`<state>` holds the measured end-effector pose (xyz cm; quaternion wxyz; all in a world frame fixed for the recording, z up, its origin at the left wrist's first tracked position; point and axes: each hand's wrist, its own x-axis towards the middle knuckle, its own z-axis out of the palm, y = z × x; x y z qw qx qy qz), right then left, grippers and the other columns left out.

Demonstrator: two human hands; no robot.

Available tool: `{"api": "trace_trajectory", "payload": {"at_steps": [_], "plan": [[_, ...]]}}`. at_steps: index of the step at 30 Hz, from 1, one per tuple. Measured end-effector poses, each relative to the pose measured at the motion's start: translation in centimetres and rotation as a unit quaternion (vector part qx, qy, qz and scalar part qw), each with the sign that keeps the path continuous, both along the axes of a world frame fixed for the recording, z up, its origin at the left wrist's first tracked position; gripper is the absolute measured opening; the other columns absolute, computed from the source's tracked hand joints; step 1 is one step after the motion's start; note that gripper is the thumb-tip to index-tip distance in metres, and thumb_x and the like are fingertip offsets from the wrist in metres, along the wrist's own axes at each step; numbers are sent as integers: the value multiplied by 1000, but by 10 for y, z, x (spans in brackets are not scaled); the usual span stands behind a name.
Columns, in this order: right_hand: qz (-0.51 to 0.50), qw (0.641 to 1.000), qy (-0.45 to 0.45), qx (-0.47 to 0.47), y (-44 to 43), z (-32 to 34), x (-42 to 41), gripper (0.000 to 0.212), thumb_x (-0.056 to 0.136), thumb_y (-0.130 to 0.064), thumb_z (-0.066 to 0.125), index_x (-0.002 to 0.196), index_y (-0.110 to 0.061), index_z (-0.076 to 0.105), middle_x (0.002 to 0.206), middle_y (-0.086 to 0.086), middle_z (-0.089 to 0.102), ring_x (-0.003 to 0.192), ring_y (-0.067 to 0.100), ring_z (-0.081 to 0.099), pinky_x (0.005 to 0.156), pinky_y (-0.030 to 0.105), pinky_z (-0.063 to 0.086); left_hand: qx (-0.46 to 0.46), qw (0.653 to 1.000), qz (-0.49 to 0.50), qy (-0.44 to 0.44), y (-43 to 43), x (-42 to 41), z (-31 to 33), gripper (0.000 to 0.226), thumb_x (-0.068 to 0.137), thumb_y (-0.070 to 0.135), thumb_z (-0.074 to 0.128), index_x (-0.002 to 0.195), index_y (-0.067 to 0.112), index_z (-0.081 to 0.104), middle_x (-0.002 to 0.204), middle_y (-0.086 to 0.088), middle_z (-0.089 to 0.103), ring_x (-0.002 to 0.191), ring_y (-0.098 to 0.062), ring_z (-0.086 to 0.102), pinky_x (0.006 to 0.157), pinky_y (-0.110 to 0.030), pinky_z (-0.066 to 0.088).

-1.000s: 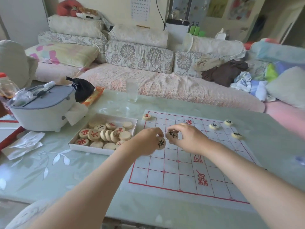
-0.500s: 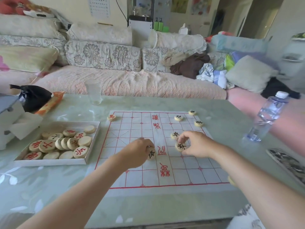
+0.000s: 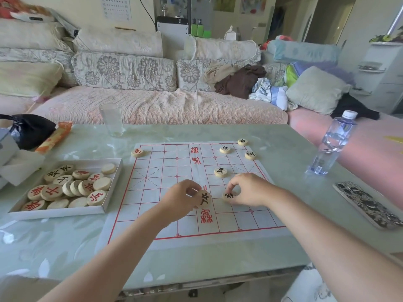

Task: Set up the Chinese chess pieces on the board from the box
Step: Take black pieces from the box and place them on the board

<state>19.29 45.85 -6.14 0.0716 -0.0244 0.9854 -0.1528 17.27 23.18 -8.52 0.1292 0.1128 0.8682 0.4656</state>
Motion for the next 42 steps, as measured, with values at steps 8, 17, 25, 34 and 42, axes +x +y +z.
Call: {"api": "trace_trajectory", "payload": {"at_steps": [8, 17, 25, 34, 42], "plan": [[43, 981, 43, -186, -28, 14, 23, 28, 79, -17, 80, 103, -26, 68, 71, -22, 50, 60, -18, 51, 51, 3, 36, 193, 969, 85, -132, 10, 12, 6, 23, 85, 12, 71, 105, 6, 63, 92, -10, 73, 76, -20, 73, 70, -26, 60], [34, 985, 59, -160, -22, 2, 49, 30, 68, -31, 87, 89, -35, 67, 65, -20, 53, 60, -5, 51, 53, 12, 35, 216, 956, -12, -197, 18, 27, 3, 21, 85, 12, 71, 103, 2, 69, 93, -15, 75, 81, -23, 72, 79, -30, 59], [6, 995, 56, -77, 8, -8, 71, 24, 71, -46, 76, 88, -40, 61, 89, -25, 62, 75, -6, 56, 67, 19, 44, -242, 935, -139, 220, 6, 29, -17, 34, 87, 43, 62, 120, 36, 59, 114, 9, 54, 110, -13, 45, 88, -29, 44], [42, 998, 37, -33, 12, -17, 81, 21, 75, -48, 74, 90, -35, 67, 88, -22, 54, 77, -8, 50, 64, 17, 35, -313, 898, -162, 265, 7, 36, -22, 48, 90, 55, 49, 133, 35, 47, 130, 9, 44, 120, -15, 38, 99, -33, 39], [54, 996, 58, -50, -14, -8, 63, 8, 87, -40, 66, 90, -33, 67, 102, -14, 58, 95, 8, 56, 78, 28, 43, -266, 913, -136, 277, -9, 28, -25, 45, 91, 53, 51, 130, 30, 51, 125, 8, 49, 119, -13, 42, 96, -34, 44]]}}
